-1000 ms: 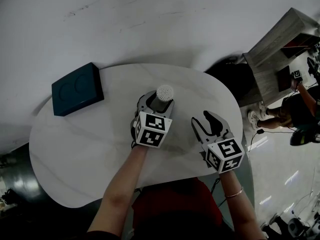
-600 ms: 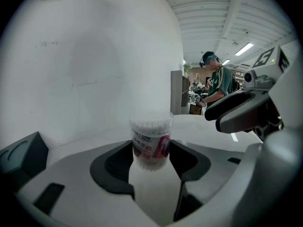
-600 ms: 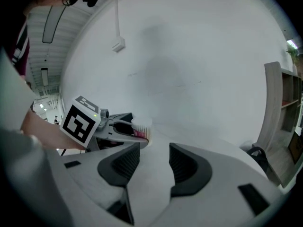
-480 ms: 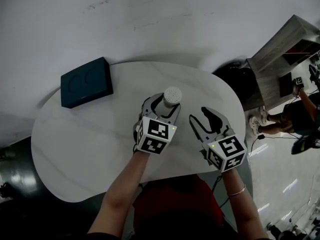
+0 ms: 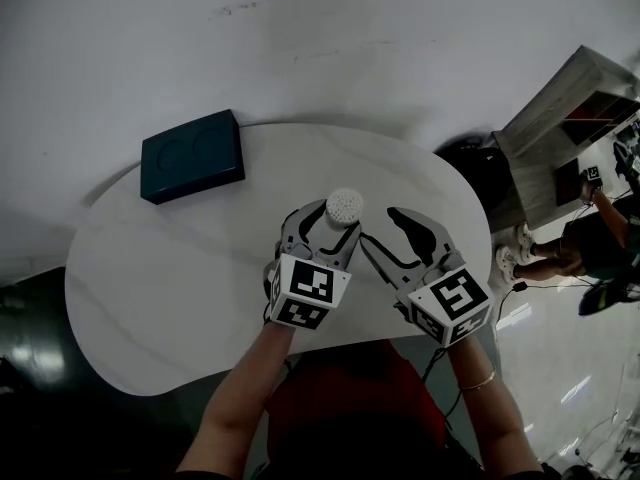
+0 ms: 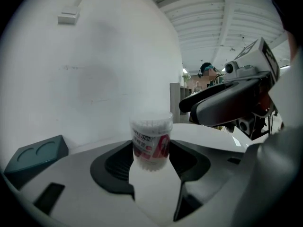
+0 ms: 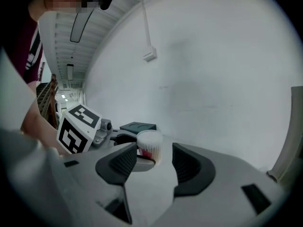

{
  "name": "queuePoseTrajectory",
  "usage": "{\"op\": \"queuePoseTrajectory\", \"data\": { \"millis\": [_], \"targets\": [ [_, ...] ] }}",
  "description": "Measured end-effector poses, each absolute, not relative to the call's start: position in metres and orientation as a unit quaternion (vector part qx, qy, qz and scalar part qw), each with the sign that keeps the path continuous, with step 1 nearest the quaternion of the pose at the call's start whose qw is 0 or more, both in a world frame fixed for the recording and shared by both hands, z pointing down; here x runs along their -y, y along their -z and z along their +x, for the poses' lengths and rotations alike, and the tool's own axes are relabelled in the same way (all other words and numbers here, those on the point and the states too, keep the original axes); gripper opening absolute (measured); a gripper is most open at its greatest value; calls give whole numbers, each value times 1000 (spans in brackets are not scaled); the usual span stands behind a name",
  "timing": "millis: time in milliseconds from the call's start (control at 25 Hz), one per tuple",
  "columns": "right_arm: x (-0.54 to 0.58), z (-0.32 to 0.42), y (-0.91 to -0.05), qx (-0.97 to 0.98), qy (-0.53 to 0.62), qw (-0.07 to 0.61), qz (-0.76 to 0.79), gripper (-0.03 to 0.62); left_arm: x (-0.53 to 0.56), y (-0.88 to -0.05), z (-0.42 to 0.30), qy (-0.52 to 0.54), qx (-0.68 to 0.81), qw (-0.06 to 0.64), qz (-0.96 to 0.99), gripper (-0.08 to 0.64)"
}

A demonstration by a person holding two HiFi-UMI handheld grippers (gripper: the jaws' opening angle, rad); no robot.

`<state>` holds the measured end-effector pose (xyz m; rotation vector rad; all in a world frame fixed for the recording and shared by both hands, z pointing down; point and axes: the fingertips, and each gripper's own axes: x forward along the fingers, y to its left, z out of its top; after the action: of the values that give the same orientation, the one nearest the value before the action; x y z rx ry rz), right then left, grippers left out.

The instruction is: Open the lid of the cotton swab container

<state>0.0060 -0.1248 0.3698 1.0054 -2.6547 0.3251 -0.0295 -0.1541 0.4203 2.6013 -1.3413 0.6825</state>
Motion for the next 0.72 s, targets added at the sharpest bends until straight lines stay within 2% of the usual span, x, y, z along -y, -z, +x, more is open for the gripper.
{"op": "queuePoseTrajectory", "data": {
  "millis": [120,720],
  "targets": [
    [115,-9,-362,926,-99,157,328,242,141,-415,-36,-222,447,68,864,256],
    [81,-53,-357,945,-71,200,247,273,91,-405,-50,-208,433,58,875,256]
  ]
}}
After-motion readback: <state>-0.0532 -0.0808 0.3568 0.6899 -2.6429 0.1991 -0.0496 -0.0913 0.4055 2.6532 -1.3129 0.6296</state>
